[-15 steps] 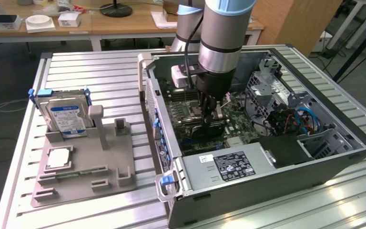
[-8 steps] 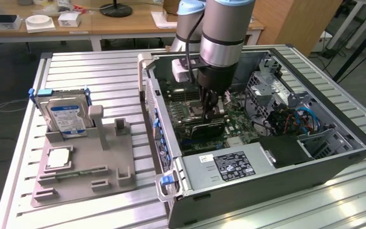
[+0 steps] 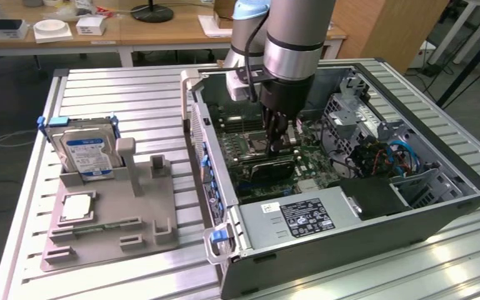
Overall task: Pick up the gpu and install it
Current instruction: 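Press down on the gpu until it lock into place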
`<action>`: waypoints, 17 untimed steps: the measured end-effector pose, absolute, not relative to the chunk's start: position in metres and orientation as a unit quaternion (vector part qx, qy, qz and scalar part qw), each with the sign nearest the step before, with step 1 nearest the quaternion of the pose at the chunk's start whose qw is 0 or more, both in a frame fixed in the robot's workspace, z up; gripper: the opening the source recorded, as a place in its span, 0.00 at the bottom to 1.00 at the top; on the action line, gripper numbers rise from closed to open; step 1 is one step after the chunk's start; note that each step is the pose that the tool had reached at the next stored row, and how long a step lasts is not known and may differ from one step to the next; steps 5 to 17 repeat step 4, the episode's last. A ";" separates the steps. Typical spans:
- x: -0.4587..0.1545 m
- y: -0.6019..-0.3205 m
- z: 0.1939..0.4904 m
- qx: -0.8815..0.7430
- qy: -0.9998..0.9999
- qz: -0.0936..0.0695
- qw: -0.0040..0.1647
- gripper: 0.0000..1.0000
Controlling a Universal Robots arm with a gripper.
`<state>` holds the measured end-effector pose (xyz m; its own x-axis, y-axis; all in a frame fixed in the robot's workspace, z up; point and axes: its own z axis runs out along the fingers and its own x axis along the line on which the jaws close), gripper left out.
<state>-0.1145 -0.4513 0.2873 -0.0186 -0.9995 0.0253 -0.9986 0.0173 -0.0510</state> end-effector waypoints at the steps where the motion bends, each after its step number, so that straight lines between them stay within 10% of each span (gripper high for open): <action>1: -0.115 -0.451 0.287 -0.700 0.713 -0.027 0.009 0.11; 17: -0.115 -0.451 0.287 -0.700 0.713 -0.027 0.009 0.11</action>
